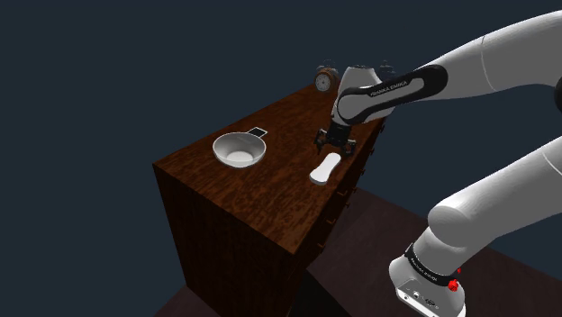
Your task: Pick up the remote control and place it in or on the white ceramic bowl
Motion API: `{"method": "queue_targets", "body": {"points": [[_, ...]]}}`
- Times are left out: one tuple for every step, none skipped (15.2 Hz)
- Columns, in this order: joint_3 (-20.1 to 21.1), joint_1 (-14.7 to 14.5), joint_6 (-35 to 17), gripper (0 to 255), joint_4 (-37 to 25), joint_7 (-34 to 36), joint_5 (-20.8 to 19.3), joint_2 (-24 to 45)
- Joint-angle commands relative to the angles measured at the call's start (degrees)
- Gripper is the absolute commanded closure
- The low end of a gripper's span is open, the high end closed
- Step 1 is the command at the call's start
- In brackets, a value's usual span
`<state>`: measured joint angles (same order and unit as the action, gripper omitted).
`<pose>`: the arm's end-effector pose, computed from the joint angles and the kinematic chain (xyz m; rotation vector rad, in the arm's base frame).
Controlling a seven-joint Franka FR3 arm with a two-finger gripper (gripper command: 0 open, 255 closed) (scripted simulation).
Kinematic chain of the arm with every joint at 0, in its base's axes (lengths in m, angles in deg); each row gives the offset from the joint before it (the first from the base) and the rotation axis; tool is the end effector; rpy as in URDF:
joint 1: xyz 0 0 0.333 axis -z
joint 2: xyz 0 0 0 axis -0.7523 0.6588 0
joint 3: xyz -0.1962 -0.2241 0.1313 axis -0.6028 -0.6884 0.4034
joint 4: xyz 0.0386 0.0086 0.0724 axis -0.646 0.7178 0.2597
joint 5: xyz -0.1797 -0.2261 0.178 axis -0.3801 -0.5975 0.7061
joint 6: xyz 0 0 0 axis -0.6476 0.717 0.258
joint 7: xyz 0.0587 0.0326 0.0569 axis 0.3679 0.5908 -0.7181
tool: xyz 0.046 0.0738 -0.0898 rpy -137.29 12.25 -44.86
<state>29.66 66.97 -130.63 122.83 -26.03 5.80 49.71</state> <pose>0.3850 -0.0286 0.4011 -2.5697 1.7736 -0.0049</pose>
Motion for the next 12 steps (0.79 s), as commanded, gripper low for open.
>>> {"method": "queue_targets", "body": {"points": [[0.31, 0.21, -1.8, 0, 0.77, 1.28, -0.06, 1.02], [0.38, 0.22, -2.69, 0, 1.13, 1.34, -0.11, 1.56], [0.46, 0.24, -3.59, 0, 1.47, 1.4, -0.18, 2.12], [0.54, 0.26, -4.48, 0, 1.8, 1.47, -0.25, 2.69], [0.62, 0.29, -5.38, 0, 2.11, 1.55, -0.33, 3.28], [0.75, 0.33, -6.81, 0, 2.58, 1.68, -0.48, 4.25], [0.74, 0.33, -6.81, 0, 2.58, 1.68, -0.48, 4.25], [0.74, 0.33, -6.81, 0, 2.59, 1.68, -0.48, 4.24], [0.74, 0.33, -6.81, 0, 2.58, 1.68, -0.48, 4.25], [0.74, 0.33, -6.81, 0, 2.58, 1.68, -0.48, 4.25], [0.74, 0.33, -6.81, 0, 2.58, 1.68, -0.48, 4.25], [0.74, 0.33, -6.81, 0, 2.58, 1.68, -0.48, 4.25]]}}
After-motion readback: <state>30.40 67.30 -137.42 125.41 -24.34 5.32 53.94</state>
